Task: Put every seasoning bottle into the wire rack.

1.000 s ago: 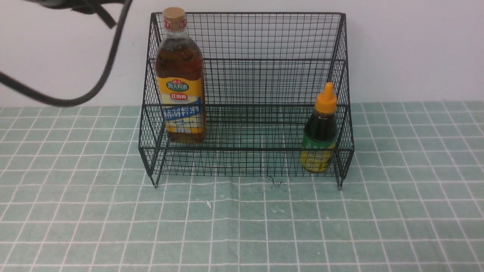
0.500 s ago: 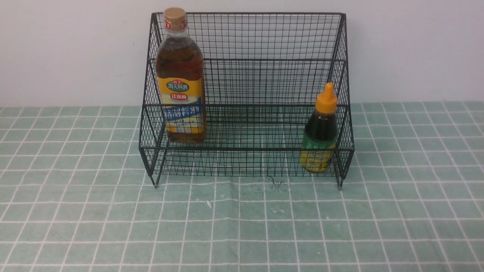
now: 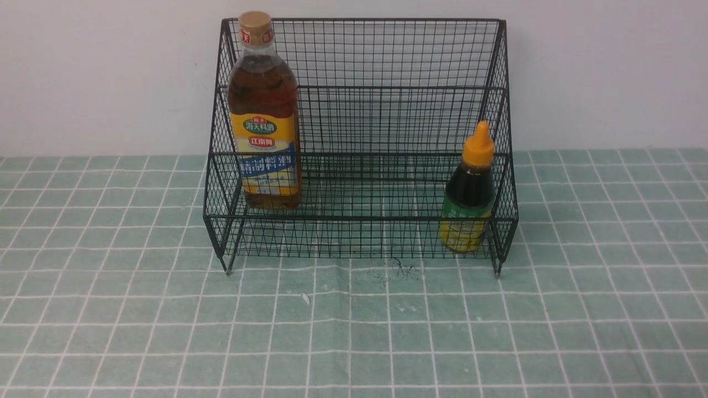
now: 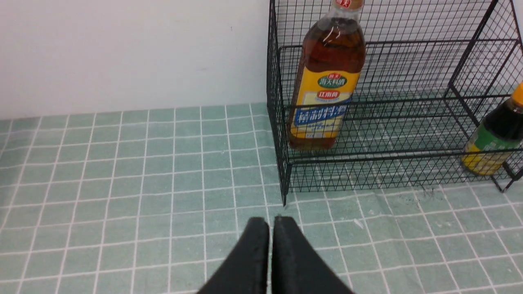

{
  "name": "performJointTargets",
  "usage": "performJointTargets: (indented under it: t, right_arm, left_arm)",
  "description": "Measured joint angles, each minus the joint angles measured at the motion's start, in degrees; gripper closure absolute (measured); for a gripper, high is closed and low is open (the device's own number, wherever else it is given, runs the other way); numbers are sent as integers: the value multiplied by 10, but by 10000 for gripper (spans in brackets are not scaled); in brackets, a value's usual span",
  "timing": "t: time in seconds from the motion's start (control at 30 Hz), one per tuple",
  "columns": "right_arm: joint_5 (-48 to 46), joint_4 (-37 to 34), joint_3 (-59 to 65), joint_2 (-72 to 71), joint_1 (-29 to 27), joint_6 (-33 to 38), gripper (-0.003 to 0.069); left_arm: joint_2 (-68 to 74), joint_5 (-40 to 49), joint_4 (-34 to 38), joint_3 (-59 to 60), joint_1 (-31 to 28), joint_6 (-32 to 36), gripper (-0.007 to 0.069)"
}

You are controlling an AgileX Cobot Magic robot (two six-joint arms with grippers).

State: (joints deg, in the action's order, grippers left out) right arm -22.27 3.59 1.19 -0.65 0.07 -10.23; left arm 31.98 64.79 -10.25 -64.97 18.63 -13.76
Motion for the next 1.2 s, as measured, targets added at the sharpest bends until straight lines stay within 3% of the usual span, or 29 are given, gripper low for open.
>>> performJointTargets:
  t: [0.3,0.53,0.73,0.97,1.2]
  right_arm:
    - [0,0,0,0,0,0,673]
    - [0,0,0,0,0,0,673]
    - [0,0,0,0,0,0,673]
    - [0,0,0,0,0,0,673]
    - [0,0,0,0,0,0,673]
  left_arm:
    - [0,-40,-8,15,0,0,631]
    - [-86,-280,27,209,-6,66,631]
    - [-218,-438,84,464,-75,155,631]
    - [-312,-456,99,652,-144,181,631]
    - [-326,-437,102,666,-152,182,631]
